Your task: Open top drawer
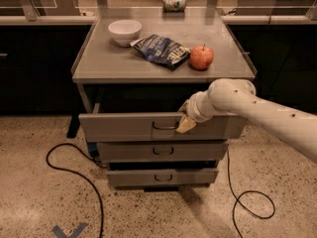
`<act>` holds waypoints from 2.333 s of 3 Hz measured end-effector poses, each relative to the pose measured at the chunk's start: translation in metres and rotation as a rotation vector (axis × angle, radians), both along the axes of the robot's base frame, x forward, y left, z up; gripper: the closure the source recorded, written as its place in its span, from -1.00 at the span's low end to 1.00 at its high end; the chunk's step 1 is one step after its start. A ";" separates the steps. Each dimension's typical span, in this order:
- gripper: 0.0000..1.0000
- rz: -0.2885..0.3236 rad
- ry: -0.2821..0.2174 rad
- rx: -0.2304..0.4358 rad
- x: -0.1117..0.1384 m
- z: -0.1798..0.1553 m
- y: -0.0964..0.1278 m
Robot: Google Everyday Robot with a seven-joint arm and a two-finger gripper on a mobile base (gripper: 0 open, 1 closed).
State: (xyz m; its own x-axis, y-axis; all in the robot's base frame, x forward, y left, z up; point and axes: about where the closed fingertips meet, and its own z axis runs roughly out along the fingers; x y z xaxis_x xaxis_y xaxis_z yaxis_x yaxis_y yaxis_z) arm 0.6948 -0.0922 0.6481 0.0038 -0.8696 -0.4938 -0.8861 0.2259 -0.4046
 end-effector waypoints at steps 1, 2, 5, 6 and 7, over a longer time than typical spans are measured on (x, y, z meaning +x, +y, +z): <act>1.00 0.000 0.000 0.000 0.000 0.006 0.000; 1.00 -0.010 -0.003 0.014 -0.004 0.004 0.001; 1.00 -0.020 -0.023 0.014 -0.006 0.010 -0.004; 1.00 -0.033 -0.023 0.023 -0.012 0.007 -0.003; 1.00 -0.033 -0.023 0.023 -0.011 0.007 -0.005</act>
Offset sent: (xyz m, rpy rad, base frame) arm -0.1395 0.0783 -0.1173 0.5012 -0.1022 -0.3698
